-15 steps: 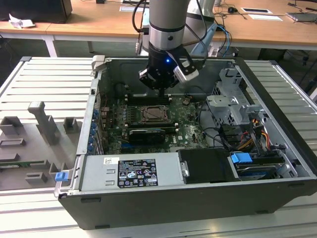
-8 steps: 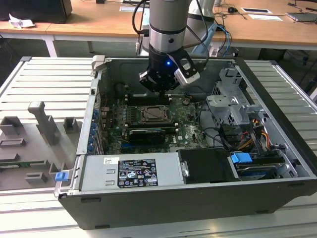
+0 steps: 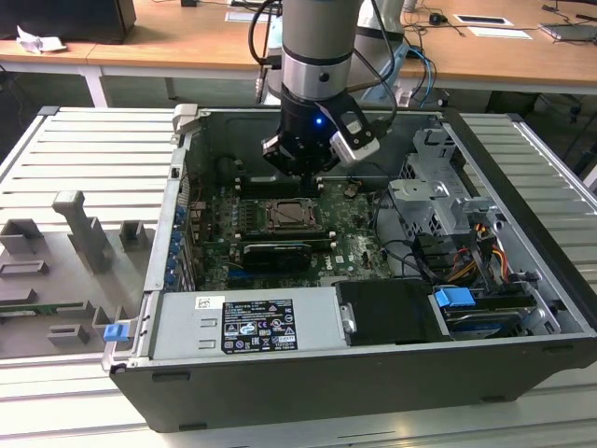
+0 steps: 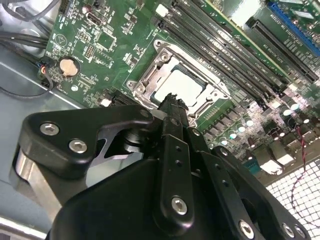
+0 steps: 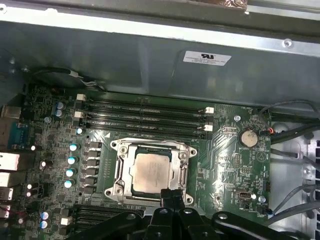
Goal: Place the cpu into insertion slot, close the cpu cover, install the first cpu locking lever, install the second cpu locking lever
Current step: 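Install the second cpu locking lever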
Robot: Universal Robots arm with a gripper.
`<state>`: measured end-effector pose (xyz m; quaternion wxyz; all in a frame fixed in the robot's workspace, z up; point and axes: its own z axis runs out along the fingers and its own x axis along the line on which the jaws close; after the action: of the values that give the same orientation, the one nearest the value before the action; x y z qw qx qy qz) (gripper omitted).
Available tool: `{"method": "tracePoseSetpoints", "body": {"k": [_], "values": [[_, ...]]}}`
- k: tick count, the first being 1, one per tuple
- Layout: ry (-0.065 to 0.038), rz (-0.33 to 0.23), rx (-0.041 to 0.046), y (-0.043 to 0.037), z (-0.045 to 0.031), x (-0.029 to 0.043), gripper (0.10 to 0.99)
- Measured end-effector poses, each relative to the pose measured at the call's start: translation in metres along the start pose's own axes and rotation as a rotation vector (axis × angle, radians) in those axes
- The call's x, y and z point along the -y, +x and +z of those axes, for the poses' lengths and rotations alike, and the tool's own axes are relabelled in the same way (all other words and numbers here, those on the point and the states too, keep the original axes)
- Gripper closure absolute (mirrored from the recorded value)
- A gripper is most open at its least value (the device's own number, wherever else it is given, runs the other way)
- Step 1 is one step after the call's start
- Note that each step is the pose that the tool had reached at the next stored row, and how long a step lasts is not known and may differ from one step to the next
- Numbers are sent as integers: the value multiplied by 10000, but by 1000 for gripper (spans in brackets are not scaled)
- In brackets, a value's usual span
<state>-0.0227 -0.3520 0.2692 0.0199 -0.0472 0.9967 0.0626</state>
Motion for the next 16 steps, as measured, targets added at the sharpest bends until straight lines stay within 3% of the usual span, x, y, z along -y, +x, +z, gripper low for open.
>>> {"method": "tracePoseSetpoints", "body": {"k": [4,7,9,16], "values": [[0,1,-10,49,89,29,980],[1,0,-12,91,217,52,980],[-7,1,-9,101,249,87,980],[-7,0,-11,125,331,99,980]]}}
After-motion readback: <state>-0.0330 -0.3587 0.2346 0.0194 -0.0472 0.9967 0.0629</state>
